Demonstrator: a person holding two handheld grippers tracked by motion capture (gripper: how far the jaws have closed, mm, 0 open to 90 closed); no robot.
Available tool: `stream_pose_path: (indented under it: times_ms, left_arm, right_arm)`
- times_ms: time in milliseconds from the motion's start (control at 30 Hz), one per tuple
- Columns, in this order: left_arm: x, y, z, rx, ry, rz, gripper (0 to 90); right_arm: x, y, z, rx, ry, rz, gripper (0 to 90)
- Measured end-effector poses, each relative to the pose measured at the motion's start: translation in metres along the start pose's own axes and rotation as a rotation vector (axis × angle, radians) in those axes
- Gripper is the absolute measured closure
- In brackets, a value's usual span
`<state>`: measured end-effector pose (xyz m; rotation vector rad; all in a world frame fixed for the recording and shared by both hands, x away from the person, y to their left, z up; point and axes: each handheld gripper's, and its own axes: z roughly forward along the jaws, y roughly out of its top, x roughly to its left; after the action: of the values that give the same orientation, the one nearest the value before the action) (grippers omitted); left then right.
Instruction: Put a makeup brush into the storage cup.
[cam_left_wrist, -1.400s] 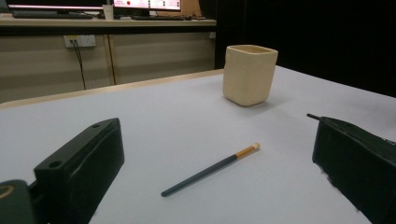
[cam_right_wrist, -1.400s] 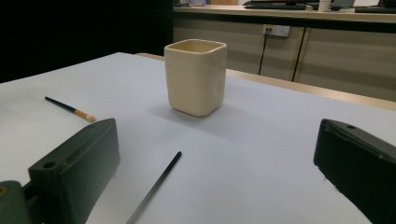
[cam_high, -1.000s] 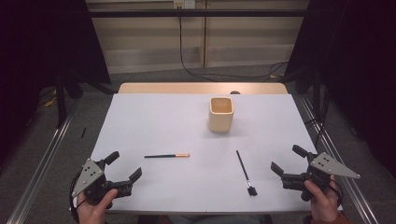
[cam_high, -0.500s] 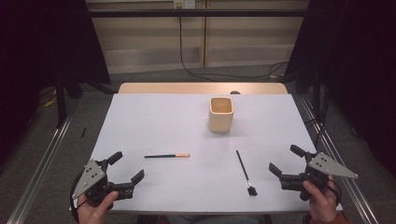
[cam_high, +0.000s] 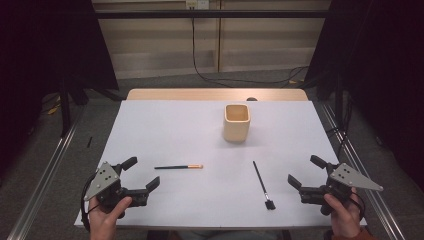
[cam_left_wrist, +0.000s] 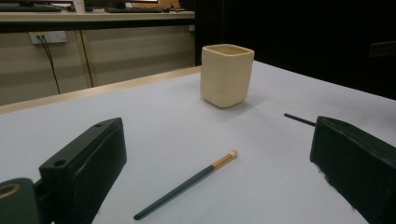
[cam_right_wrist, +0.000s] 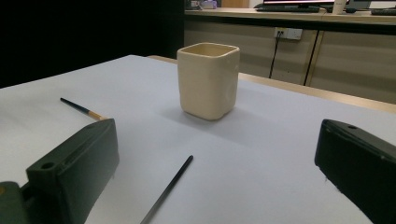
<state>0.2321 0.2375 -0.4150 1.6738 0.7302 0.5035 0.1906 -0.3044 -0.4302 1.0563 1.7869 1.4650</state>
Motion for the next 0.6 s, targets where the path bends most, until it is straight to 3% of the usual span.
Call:
stream_pose_path:
  times_ms: [367, 600]
  left_arm:
    - [-0.002, 0.019, 0.022, -0.009, -0.039, 0.024, 3.6]
    - [-0.001, 0.025, 0.034, -0.014, -0.052, 0.014, 3.2]
  right_arm:
    - [-0.001, 0.000, 0.000, 0.002, 0.007, 0.007, 0.0]
    - [0.000, 0.000, 0.000, 0.005, 0.005, 0.006, 0.0]
